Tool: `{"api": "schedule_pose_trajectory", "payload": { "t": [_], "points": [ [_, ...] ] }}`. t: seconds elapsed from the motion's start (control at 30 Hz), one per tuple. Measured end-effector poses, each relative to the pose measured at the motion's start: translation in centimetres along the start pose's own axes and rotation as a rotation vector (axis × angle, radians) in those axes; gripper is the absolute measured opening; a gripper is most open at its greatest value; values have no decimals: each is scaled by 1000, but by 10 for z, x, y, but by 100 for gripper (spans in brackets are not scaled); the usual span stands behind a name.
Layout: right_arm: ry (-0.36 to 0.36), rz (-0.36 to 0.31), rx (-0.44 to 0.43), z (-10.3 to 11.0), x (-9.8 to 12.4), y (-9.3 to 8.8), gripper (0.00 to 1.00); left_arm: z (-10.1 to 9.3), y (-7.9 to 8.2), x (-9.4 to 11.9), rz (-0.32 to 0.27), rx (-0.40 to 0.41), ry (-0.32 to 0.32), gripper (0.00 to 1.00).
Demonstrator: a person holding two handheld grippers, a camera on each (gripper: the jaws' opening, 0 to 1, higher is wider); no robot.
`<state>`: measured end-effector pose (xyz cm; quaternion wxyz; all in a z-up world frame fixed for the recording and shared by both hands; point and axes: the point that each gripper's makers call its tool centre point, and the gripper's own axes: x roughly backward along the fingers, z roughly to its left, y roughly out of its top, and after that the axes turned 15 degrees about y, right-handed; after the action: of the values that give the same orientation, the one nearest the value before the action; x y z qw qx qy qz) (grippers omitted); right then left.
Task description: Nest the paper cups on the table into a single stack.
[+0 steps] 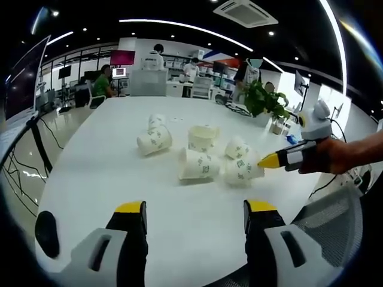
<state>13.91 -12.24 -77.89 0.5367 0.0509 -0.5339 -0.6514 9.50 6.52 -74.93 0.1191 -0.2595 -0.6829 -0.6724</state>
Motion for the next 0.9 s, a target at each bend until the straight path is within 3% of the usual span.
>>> {"api": "schedule_pose_trajectory", "payload": {
  "t": [0.27,0.9],
  "points": [
    [-1,13,46,6,5,8,0,-1,0,1,0,-3,-4,65],
    [33,36,94,22,-10,14,0,1,0,-1,-2,1,0,65]
  ]
}}
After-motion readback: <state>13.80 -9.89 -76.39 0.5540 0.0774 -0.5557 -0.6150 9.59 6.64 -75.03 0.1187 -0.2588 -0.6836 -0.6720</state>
